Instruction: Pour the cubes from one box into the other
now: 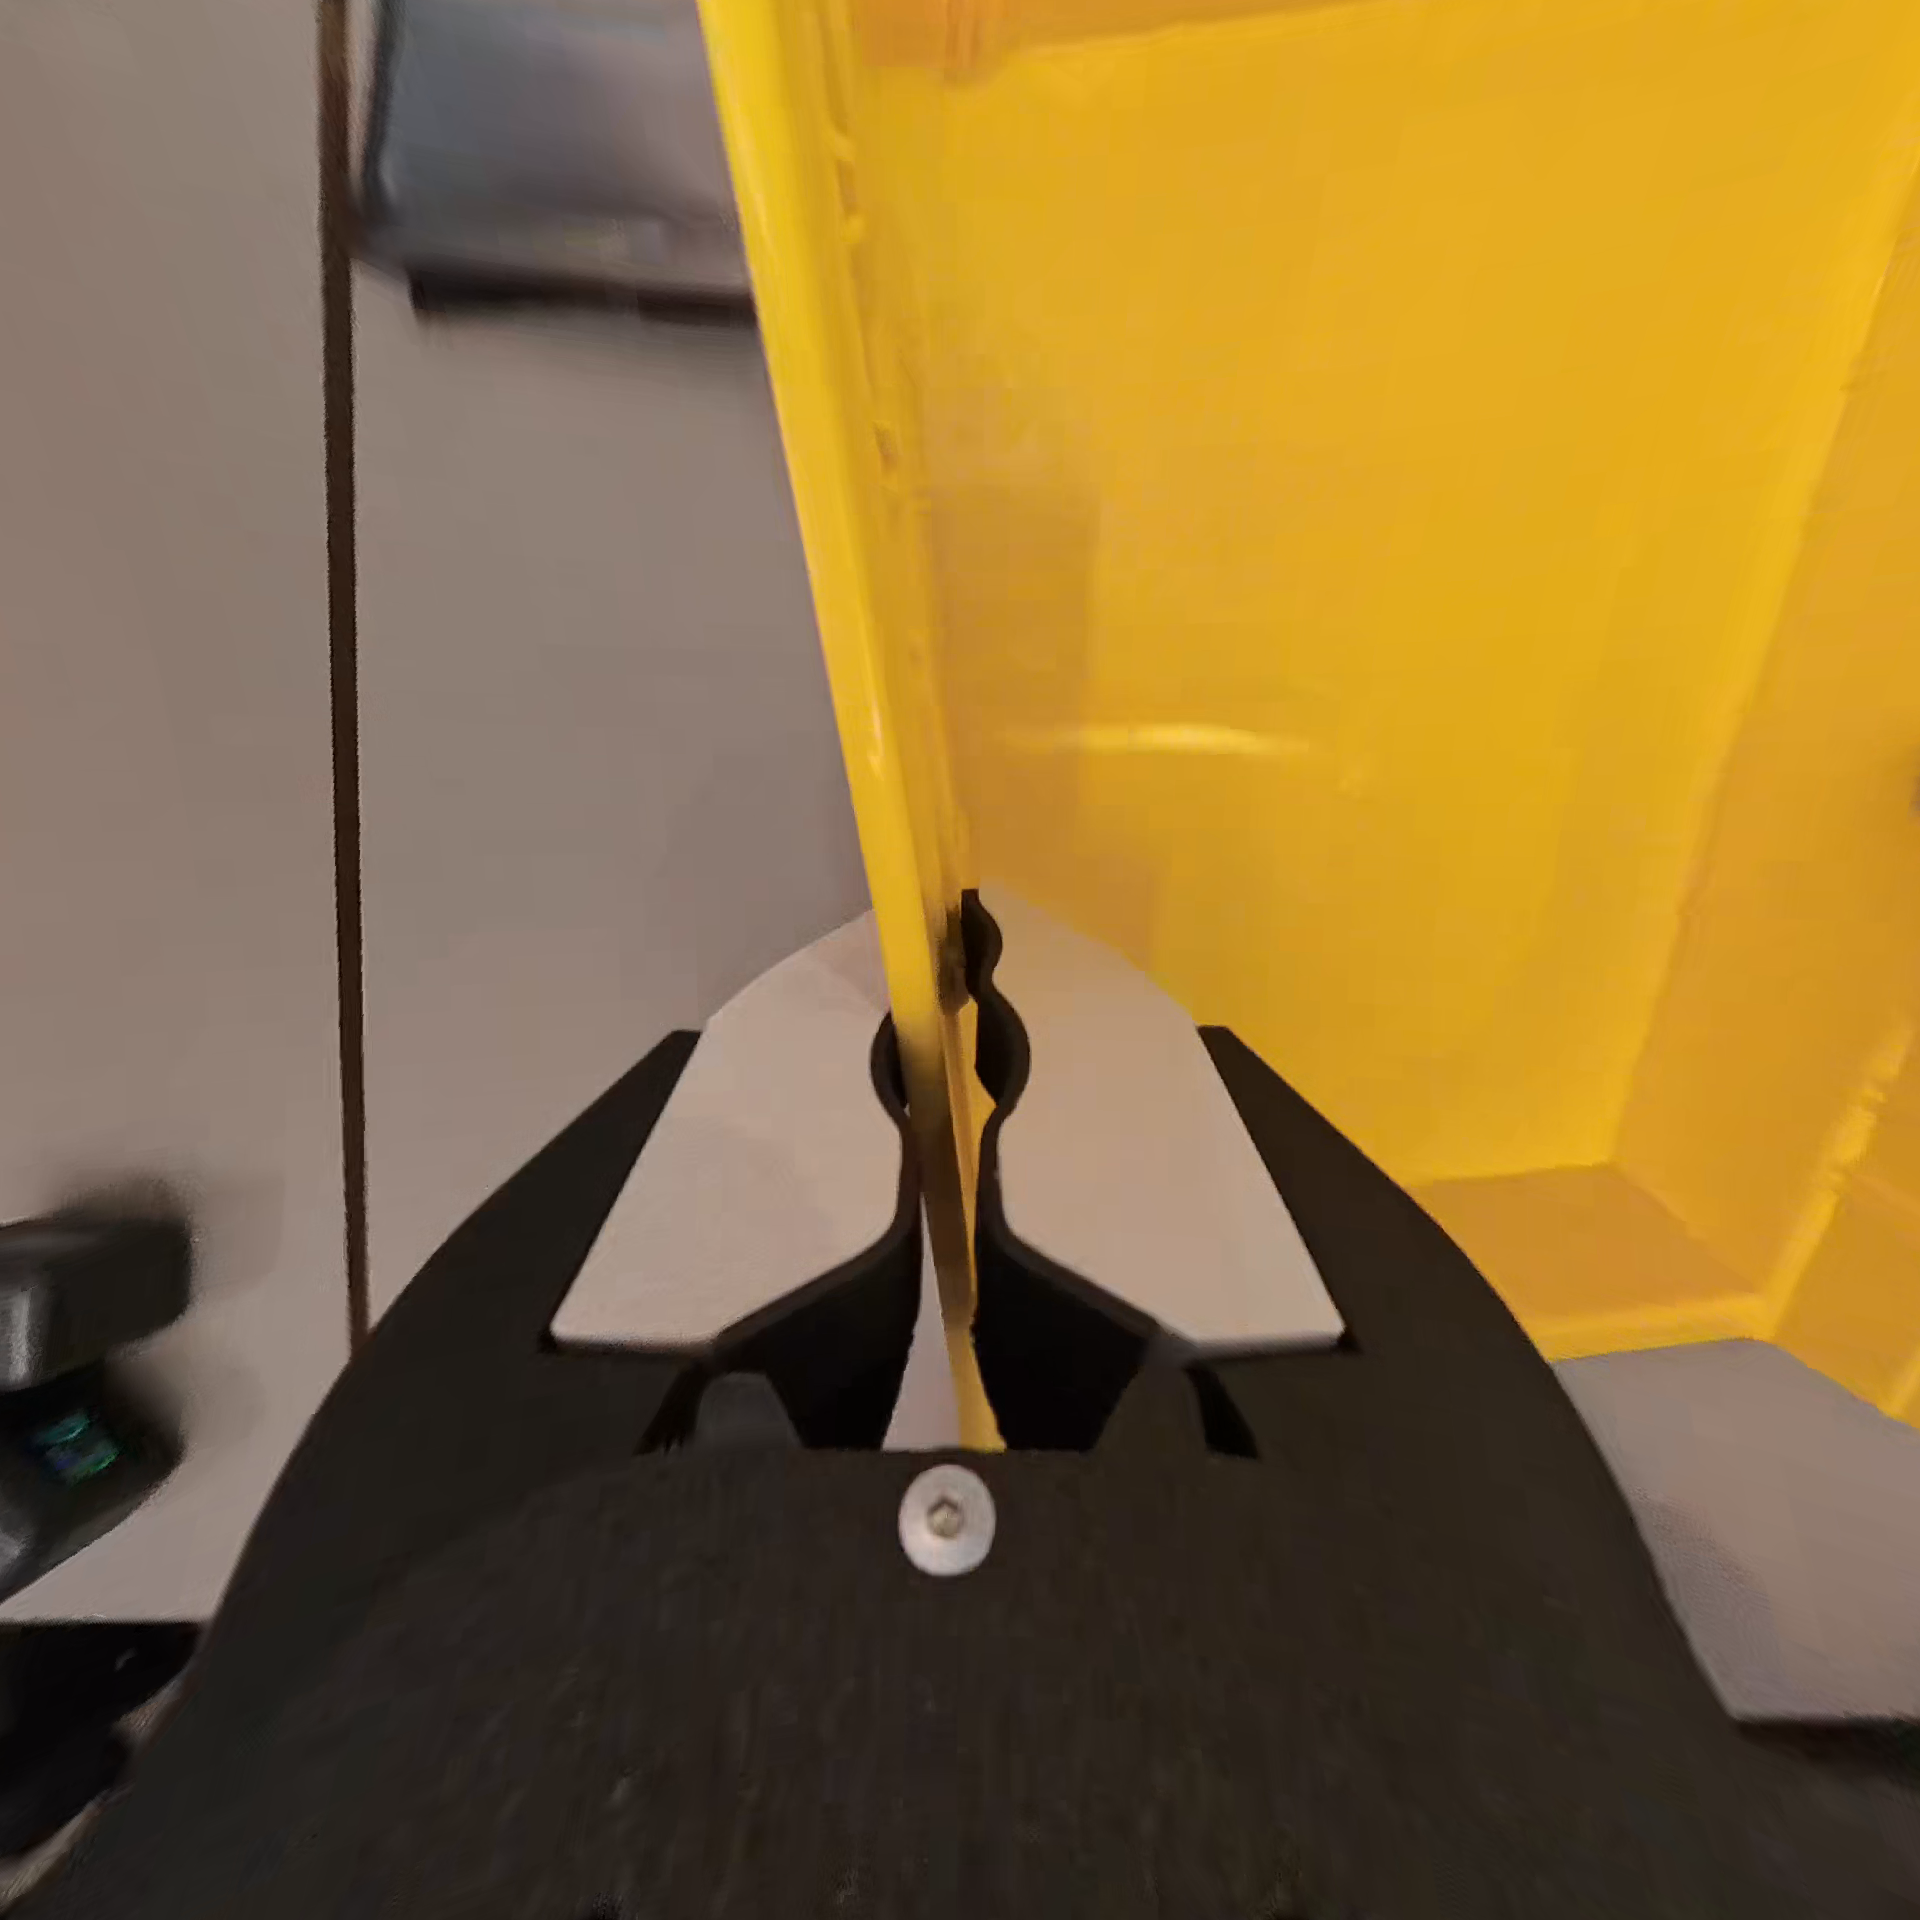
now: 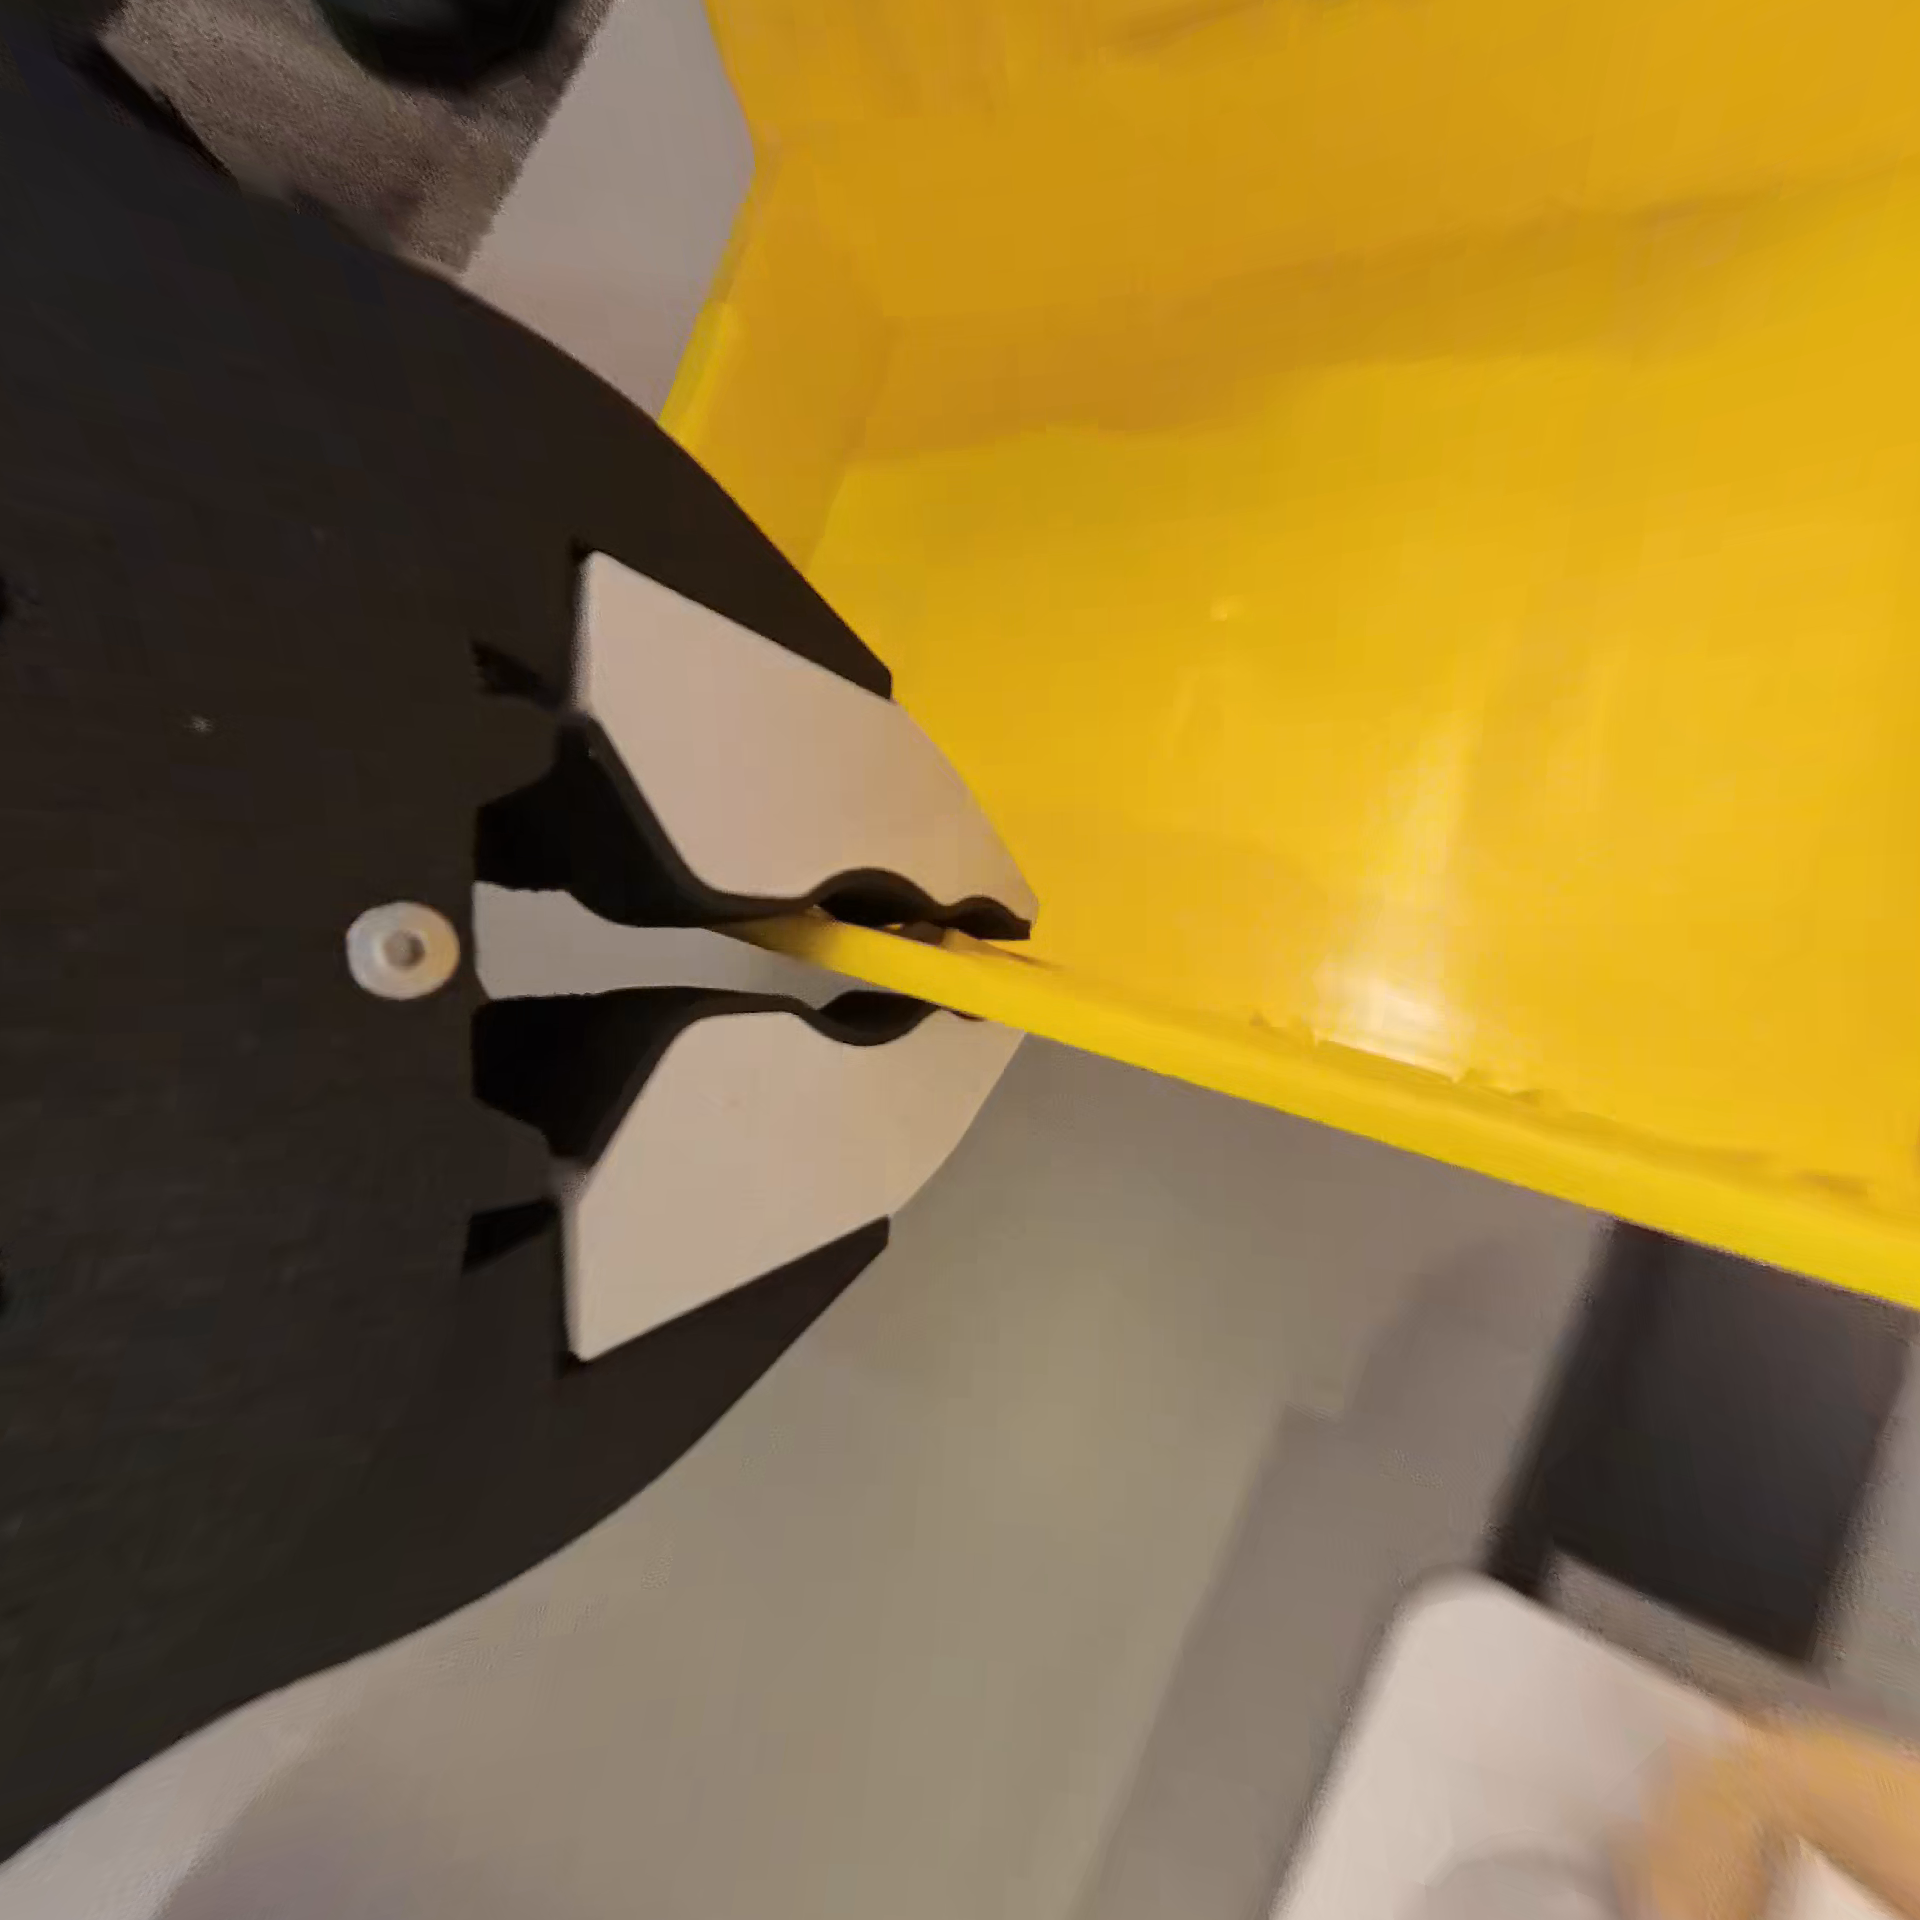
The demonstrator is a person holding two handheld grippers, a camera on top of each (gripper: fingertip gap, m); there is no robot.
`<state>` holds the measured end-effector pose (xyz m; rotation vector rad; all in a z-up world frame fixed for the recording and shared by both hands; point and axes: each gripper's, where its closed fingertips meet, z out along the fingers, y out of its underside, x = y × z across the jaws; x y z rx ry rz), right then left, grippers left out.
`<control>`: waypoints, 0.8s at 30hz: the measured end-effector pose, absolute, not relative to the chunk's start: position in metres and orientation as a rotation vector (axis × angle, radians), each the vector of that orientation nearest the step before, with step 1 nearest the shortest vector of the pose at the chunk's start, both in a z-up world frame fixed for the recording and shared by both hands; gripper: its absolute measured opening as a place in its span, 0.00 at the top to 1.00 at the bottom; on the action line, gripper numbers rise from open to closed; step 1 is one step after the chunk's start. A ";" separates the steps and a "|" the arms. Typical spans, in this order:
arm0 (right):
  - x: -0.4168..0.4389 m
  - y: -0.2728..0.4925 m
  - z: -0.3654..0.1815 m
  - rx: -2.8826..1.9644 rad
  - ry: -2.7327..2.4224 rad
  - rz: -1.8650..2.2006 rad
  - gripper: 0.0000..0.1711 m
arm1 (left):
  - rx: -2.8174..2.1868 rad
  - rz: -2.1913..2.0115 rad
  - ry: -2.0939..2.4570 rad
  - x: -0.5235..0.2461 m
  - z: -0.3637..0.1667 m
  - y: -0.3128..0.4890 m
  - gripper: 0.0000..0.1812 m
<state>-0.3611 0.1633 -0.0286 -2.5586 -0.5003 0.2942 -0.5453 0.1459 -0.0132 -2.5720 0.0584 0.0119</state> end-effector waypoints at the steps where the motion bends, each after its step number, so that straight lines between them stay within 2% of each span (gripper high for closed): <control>1: -0.370 0.162 -0.045 -2.632 -0.494 0.312 0.96 | -2.632 0.004 0.070 -0.555 -0.028 0.146 0.98; 5: -0.383 0.164 -0.094 -2.857 -0.432 0.322 0.96 | -2.794 -0.055 0.114 -0.570 -0.078 0.159 0.98; 11: -0.375 0.168 -0.139 -3.035 -0.435 0.236 0.96 | -2.968 -0.172 0.174 -0.564 -0.133 0.172 0.98; 16: -0.374 0.174 -0.152 -3.021 -0.375 0.316 0.96 | -2.952 -0.154 0.172 -0.561 -0.140 0.182 0.97; 17: -0.375 0.170 -0.152 -3.034 -0.371 0.348 0.93 | -2.959 -0.136 0.187 -0.562 -0.139 0.180 0.97; 18: -0.376 0.168 -0.149 -3.031 -0.365 0.392 0.82 | -2.972 -0.123 0.173 -0.563 -0.136 0.178 0.89; 19: -0.372 0.171 -0.141 -3.005 -0.354 0.399 0.77 | -2.978 -0.112 0.145 -0.566 -0.130 0.175 0.79; 21: -0.360 0.179 -0.108 -2.914 -0.368 0.438 0.76 | -2.950 -0.094 0.104 -0.571 -0.105 0.170 0.69; 24: -0.343 0.182 -0.026 -2.698 -0.507 0.563 0.75 | -2.796 -0.150 0.062 -0.567 -0.037 0.167 0.63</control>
